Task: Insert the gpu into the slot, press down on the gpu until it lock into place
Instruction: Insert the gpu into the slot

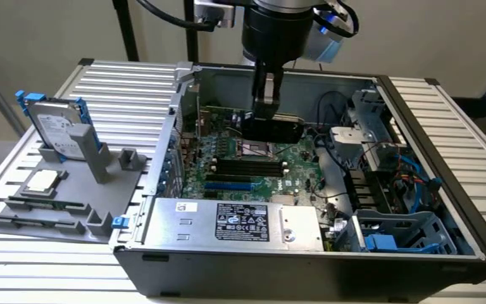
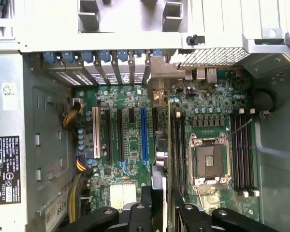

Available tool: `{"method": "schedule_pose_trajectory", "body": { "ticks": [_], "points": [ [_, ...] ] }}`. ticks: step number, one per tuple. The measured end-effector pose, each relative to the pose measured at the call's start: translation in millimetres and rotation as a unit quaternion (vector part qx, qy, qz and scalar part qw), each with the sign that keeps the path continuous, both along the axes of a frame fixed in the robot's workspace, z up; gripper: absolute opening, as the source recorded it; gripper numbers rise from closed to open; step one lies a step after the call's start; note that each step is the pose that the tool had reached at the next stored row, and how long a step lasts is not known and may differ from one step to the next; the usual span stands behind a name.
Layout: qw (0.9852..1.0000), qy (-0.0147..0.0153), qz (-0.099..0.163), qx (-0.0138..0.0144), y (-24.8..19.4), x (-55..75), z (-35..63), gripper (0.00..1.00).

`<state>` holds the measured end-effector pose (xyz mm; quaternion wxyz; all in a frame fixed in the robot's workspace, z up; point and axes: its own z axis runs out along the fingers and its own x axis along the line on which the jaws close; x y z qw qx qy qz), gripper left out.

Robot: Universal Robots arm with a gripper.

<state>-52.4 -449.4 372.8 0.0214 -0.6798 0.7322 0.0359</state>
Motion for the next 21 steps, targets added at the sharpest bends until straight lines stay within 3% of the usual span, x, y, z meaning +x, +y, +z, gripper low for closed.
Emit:
{"method": "schedule_pose_trajectory", "body": {
  "ticks": [13, 21],
  "points": [
    [0.9999, -0.0001, 0.012, 0.0000, -10.9, -10.0, -10.8, 0.26],
    [0.9999, -0.0013, 0.016, -0.0001, -12.7, -16.3, -24.7, 0.26]
  ]
}}
